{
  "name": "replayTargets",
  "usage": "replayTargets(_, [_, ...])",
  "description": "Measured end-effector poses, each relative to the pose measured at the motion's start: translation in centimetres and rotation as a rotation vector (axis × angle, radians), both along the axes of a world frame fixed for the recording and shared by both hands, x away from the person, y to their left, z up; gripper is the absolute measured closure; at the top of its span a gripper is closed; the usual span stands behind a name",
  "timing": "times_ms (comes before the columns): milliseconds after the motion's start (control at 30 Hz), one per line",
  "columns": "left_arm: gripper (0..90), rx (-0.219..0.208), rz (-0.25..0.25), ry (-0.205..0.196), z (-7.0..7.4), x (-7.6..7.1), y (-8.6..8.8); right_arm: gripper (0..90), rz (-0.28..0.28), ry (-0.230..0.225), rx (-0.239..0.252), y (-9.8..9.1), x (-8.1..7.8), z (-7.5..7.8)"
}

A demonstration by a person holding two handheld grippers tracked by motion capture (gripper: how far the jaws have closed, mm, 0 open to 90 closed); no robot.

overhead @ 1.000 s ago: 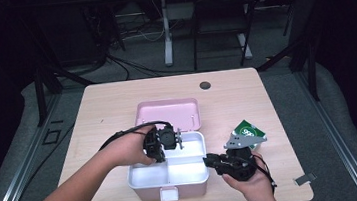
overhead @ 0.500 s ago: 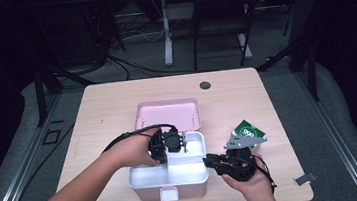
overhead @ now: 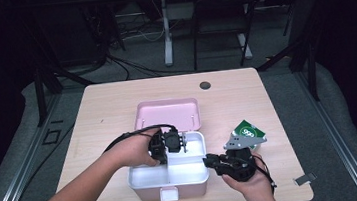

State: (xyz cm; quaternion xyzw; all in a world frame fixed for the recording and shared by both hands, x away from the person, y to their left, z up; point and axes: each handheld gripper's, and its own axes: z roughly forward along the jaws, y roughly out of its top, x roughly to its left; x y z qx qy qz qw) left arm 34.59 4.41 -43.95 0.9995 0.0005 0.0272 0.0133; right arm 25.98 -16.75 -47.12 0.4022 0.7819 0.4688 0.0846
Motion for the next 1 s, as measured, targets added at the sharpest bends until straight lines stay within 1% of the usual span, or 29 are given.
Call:
replayTargets(167, [88.2, 0.003, -0.007, 0.002, 0.0, 0.1, 0.0, 76.9, -0.003, 0.000, 0.003, -0.1, 0.0, 0.1])
replayTargets(300, [88.4, 0.004, -0.012, 0.005, 0.1, 0.1, 0.0, 76.9, -0.014, -0.013, -0.001, -0.4, 0.0, 0.3])
replayTargets(367, [88.6, 0.005, -0.010, 0.006, 0.1, 0.0, 0.0, 76.9, -0.029, -0.022, 0.008, -0.6, 0.0, 0.6])
replayTargets(500, [88.9, 0.006, -0.012, 0.001, 0.3, 0.1, 0.0, 76.9, -0.042, -0.029, 0.017, -1.1, 0.0, 0.9])
replayTargets(533, [89.0, 0.007, -0.013, 0.000, 0.4, 0.1, 0.1, 76.9, -0.046, -0.026, 0.012, -1.2, 0.0, 0.9])
replayTargets(567, [89.0, 0.007, -0.009, 0.000, 0.5, 0.1, 0.1, 76.9, -0.037, -0.024, 0.021, -1.3, 0.1, 0.9])
replayTargets(700, [89.2, 0.000, -0.013, -0.013, 0.7, 0.0, 0.2, 76.9, -0.044, -0.023, 0.016, -1.3, 0.1, 0.8])
replayTargets(767, [89.1, -0.003, -0.007, -0.020, 0.9, 0.0, 0.2, 76.9, -0.052, -0.030, 0.018, -1.4, 0.1, 0.9])
replayTargets(833, [89.1, -0.006, -0.006, -0.027, 1.2, 0.0, 0.3, 76.9, -0.055, -0.030, 0.019, -1.7, 0.1, 1.1])
replayTargets(900, [89.1, -0.012, -0.002, -0.024, 1.4, 0.0, 0.4, 76.9, -0.066, -0.036, 0.022, -2.0, 0.1, 1.3])
replayTargets(1000, [89.2, -0.029, 0.010, -0.030, 1.9, 0.0, 0.6, 76.9, -0.073, -0.037, 0.034, -2.5, 0.1, 1.4])
